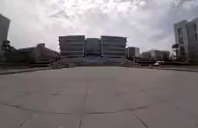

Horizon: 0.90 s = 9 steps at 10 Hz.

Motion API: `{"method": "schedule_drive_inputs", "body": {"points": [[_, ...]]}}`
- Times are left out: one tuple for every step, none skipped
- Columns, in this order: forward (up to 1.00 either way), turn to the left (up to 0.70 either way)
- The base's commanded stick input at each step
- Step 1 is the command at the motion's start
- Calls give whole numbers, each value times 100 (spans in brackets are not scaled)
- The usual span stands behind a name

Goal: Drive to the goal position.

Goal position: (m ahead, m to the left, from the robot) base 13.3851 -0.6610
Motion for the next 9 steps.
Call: {"method": "schedule_drive_inputs", "body": {"points": [[68, 0], [68, 0], [68, 0], [68, 0], [68, 0], [68, 0], [68, 0], [68, 0], [68, 0]]}}
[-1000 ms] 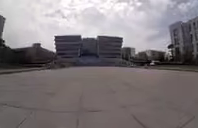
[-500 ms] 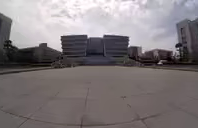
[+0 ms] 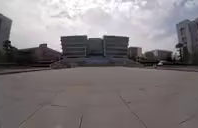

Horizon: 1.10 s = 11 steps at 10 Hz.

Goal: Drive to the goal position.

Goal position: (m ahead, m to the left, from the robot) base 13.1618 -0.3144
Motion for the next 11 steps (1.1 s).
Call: {"method": "schedule_drive_inputs", "body": {"points": [[68, 0], [68, 0], [68, 0], [68, 0], [68, 0], [68, 0], [68, 0], [68, 0], [68, 0], [68, 0], [68, 0]]}}
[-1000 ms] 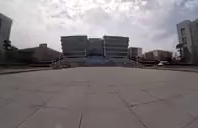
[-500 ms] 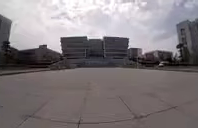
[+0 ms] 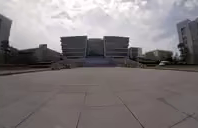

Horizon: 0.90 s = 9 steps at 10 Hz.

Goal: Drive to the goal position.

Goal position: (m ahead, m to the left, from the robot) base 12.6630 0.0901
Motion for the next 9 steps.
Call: {"method": "schedule_drive_inputs", "body": {"points": [[68, 0], [68, 0], [68, 0], [68, 0], [68, 0], [68, 0], [68, 0], [68, 0], [68, 0]]}}
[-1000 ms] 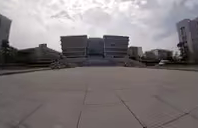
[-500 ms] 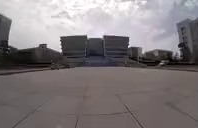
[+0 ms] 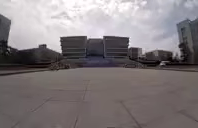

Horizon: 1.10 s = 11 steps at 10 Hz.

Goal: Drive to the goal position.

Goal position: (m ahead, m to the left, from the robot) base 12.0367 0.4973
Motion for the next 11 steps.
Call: {"method": "schedule_drive_inputs", "body": {"points": [[68, 0], [68, 0], [68, 0], [67, 0], [67, 0], [67, 0], [67, 0], [67, 0], [67, 0], [67, 0], [67, 0]]}}
